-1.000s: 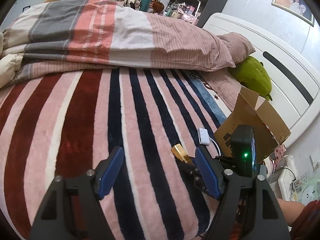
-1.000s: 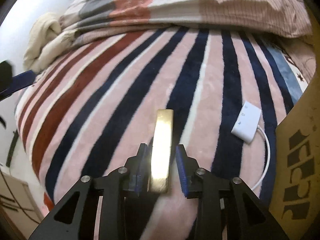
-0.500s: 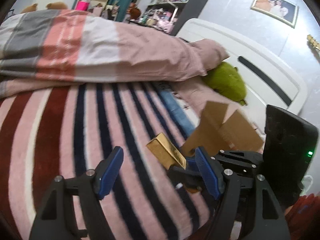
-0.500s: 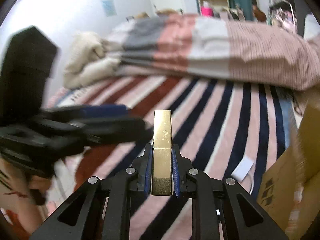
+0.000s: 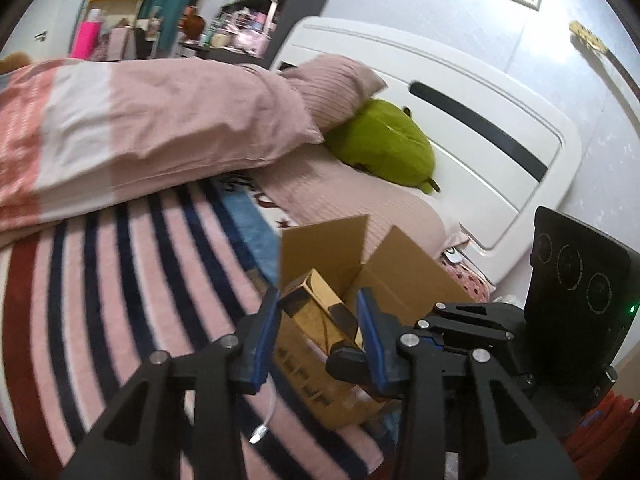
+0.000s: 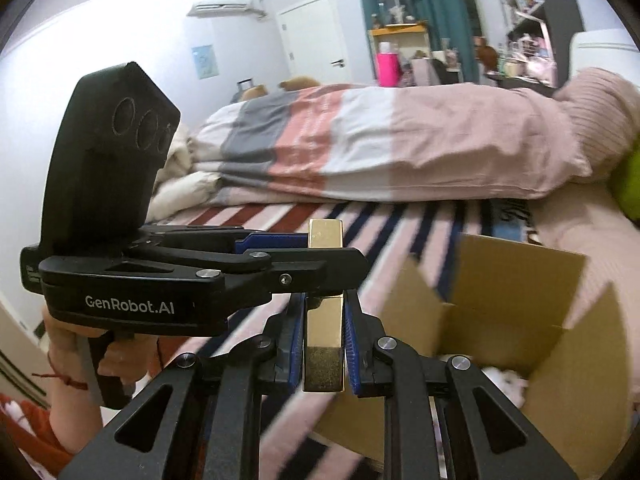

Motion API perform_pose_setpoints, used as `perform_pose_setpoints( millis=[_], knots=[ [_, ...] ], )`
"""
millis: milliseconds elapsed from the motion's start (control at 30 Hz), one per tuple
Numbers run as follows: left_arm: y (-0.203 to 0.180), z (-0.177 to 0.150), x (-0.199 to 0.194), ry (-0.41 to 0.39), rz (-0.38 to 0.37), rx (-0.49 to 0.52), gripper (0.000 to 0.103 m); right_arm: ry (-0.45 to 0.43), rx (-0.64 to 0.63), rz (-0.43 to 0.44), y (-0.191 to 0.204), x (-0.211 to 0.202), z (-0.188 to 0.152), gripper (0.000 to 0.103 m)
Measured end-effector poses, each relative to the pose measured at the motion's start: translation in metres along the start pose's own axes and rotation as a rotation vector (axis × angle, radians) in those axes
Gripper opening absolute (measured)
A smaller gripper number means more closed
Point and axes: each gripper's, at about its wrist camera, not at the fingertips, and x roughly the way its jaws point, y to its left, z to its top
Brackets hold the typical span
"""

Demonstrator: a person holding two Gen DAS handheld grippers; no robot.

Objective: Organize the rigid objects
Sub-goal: 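Lower the gold tube into the box and release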

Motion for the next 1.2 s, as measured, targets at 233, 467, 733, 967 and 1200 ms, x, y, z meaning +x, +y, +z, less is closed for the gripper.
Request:
perform_pose_setpoints(
  millis=[233, 467, 733, 967, 1200],
  knots=[
    [-0.030, 0.012, 0.057, 0.098, -0.025, 0.033, 0.036, 0.015, 0.090, -0.045, -0.053, -0.019, -0.013, 0.013],
    [-0.039, 0.011, 0.085, 0.163, 0.002, 0.050, 0.036, 0.060, 0.119, -0.076, -0.080, -0.017, -0.025, 0.013],
    [-0.044, 0.009, 0.077, 0.160, 0.075, 0.090, 0.068, 0.095, 0.100, -0.081, -0.080, -0.017, -0.028, 0.036],
    [-0.044, 0.003, 0.049, 0.120, 0.104, 0.098, 0.079, 0.107, 0.071, -0.105, -0.069, -0.023, -0.030, 0.060],
    [-0.030, -0.004, 0.013, 0.069, 0.123, 0.073, 0.080, 0.112, 0.055, -0.149, -0.058, -0.029, -0.025, 0.064]
  ],
)
